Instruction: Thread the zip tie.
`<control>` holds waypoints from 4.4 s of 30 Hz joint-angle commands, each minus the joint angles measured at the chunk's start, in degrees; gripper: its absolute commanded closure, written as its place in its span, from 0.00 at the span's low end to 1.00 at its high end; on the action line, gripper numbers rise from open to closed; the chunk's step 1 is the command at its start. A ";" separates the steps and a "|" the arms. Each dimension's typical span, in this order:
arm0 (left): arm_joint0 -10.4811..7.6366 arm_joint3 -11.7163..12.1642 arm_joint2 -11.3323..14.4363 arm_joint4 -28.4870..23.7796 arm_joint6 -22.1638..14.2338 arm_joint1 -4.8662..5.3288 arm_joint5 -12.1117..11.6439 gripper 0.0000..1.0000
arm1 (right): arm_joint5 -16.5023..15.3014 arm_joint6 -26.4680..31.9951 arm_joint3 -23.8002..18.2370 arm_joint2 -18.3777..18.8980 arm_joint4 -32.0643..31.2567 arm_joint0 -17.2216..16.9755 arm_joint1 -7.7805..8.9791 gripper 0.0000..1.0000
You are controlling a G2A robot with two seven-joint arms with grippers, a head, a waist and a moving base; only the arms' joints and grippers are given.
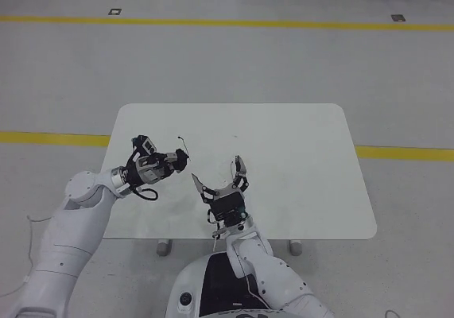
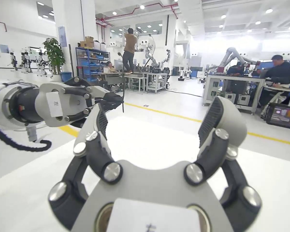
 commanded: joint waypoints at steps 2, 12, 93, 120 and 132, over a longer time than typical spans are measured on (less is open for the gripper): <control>-0.07 0.20 0.35 -3.58 -0.20 -0.11 4.40 1.00 | 0.00 0.15 0.10 0.13 -0.13 0.07 0.03 0.00; -3.72 5.89 2.08 -11.60 -8.27 0.30 22.12 1.00 | 0.00 -5.21 9.25 -2.84 -0.13 9.14 4.48 0.00; -6.06 7.80 7.13 -14.59 -5.89 0.11 22.12 1.00 | 0.00 -6.20 16.20 -13.27 -0.13 19.05 6.07 1.00; -6.06 7.80 7.13 -14.59 -5.89 0.11 22.12 1.00 | 0.00 -7.09 15.29 -8.58 -0.13 15.88 6.36 1.00; -6.06 7.80 7.13 -14.59 -5.89 0.11 22.12 1.00 | 0.00 -7.40 14.50 -6.39 -0.13 14.47 6.99 1.00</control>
